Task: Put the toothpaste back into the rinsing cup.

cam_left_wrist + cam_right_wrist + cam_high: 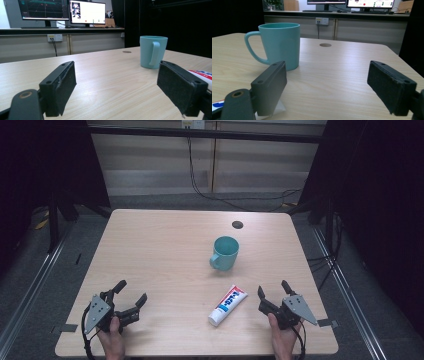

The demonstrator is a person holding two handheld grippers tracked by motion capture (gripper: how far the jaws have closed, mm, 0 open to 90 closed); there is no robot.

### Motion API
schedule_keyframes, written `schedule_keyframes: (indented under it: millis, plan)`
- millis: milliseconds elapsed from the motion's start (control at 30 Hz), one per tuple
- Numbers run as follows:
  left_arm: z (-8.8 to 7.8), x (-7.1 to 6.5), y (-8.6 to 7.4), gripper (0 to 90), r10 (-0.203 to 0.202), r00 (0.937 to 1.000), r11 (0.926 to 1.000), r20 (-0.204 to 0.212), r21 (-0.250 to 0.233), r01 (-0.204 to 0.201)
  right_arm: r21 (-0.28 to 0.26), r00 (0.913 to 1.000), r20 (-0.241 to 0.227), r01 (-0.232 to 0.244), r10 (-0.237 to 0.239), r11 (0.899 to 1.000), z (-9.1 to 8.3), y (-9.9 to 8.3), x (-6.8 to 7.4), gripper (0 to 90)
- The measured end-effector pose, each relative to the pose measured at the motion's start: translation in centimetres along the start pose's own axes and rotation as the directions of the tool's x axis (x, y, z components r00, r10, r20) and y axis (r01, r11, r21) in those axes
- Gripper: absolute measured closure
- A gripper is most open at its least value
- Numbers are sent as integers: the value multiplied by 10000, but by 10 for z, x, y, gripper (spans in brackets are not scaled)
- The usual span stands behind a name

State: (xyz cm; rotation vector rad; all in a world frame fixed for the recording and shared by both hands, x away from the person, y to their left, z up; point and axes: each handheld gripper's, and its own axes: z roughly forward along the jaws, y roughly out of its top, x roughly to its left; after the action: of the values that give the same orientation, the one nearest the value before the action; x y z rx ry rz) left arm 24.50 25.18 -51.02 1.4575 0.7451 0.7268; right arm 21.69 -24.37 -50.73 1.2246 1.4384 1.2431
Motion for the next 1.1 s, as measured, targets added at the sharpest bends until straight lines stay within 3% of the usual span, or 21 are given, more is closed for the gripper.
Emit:
schedule_keyframes:
  millis: [167,267,367,467,500,567,633,667,767,1100]
  plan:
    - [0,0,0,155,5,10000,10000,-1,17,-5,144,10000,47,-40,39,9999,1,1,0,160]
    - [0,0,0,154,-6,10000,10000,3,11,6,477,9995,-268,-127,140,9988,0,1,-1,161]
    - [0,0,0,154,-42,10000,10000,-2,-7,42,440,9996,-259,-48,59,9990,0,1,0,164]
    - [0,0,0,154,-68,9999,10000,-129,-39,68,753,9998,-198,-2,17,9972,1,2,2,180]
    - [0,0,0,154,-54,9999,10000,-113,-39,54,869,9997,-112,-192,203,9960,2,2,2,185]
    - [0,0,0,154,-54,9999,10000,-116,-39,53,1046,9949,-750,-588,669,9928,1,3,0,191]
    - [0,0,0,154,-72,9999,10000,-107,-62,71,1200,9934,-789,-738,836,9900,1,3,-1,195]
    - [0,1,0,154,-87,9999,9999,-109,-60,86,1433,9896,-1021,-861,1013,9859,0,4,-1,201]
    - [0,1,0,154,-63,9999,10000,-113,-56,62,1449,9887,-1127,-817,985,9861,-2,9,-2,237]
    - [0,0,0,156,-80,9999,10000,-104,-59,80,2478,9773,-1844,-569,1048,9671,-2,31,6,296]
